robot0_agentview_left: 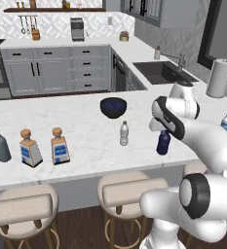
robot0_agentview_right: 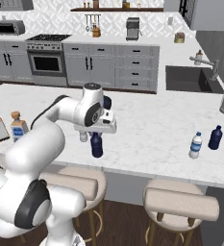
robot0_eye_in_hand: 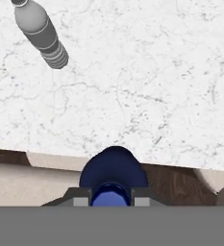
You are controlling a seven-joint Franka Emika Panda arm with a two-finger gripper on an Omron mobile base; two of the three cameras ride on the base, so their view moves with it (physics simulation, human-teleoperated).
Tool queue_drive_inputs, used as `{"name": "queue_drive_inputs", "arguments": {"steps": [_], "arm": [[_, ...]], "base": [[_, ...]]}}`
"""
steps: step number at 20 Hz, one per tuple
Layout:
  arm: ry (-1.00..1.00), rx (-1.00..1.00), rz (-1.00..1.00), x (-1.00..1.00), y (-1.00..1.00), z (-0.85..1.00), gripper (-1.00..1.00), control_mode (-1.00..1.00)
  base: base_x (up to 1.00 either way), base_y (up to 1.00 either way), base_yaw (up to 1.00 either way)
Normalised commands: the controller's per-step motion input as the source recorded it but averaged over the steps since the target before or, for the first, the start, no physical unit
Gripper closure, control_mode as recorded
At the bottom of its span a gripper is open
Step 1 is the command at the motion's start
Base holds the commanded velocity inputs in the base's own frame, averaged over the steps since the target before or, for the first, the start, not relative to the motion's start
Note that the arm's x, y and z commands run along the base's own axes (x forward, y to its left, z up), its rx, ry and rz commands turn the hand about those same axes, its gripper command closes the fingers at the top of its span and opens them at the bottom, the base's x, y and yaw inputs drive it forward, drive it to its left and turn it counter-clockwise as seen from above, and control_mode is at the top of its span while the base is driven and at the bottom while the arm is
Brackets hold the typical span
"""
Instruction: Move the plastic bottles in the middle to the plastics group, and the glass bottles in the middle to the glass group.
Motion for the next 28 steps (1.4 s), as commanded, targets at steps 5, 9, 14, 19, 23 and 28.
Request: {"name": "queue_drive_inputs", "arguments": {"steps": [5,9,14,19,23,28], "arm": [[0.00,0.00,-0.02,0.28,-0.84,0.17,1.00,-1.00],[0.00,0.00,-0.04,0.33,-0.81,0.31,1.00,-1.00],[0.00,0.00,-0.04,0.31,-0.74,0.07,1.00,-1.00],[0.00,0.00,-0.03,0.12,-0.73,0.00,1.00,-1.00],[-0.02,0.00,-0.03,0.00,-0.64,0.00,1.00,-1.00],[-0.06,-0.02,-0.03,0.00,-0.49,0.00,1.00,-1.00]], "base": [[0.00,0.00,0.00],[0.00,0.00,0.00],[0.00,0.00,0.00],[0.00,0.00,0.00],[0.00,0.00,0.00],[0.00,0.00,0.00]]}}
